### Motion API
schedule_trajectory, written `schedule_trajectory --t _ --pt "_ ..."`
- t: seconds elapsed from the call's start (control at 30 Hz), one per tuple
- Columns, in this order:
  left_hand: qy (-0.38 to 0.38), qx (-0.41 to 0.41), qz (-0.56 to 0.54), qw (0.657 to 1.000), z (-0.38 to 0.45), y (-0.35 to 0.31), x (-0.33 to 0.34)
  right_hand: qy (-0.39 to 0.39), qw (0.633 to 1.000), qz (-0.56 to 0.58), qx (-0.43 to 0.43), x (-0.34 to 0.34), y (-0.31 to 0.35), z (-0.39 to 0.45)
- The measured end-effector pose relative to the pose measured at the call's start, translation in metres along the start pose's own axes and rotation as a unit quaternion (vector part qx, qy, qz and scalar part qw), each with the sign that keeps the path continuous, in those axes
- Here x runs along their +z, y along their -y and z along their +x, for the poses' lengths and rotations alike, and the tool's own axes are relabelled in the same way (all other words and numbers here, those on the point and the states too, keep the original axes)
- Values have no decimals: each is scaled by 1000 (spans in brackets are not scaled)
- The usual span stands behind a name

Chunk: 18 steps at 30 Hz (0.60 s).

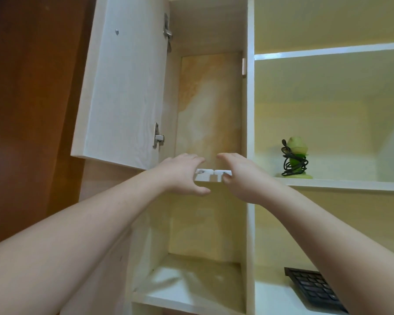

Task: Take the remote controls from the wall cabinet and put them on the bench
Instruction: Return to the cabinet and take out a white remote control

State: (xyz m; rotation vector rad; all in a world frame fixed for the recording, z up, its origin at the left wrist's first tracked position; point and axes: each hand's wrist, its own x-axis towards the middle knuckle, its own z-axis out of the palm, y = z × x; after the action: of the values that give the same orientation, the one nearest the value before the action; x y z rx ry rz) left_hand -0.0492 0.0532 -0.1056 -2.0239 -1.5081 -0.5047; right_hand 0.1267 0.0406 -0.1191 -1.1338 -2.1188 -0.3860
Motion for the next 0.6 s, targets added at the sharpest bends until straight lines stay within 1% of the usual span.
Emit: schedule_trajectory --t 0.17,0.3,0.47,0.6 --pt "42 8 11 999 13 -4 11 10 1000 3 -13 -2 -1 10" --pt "92 -20 -45 995 18 1 14 19 1000 5 -17 -2 -8 13" --pt "83 -23 -50 995 14 9 9 23 1000 2 -8 1 -13 19" --pt "83 -32 -49 995 5 16 2 22 1000 1 -16 5 -10 20"
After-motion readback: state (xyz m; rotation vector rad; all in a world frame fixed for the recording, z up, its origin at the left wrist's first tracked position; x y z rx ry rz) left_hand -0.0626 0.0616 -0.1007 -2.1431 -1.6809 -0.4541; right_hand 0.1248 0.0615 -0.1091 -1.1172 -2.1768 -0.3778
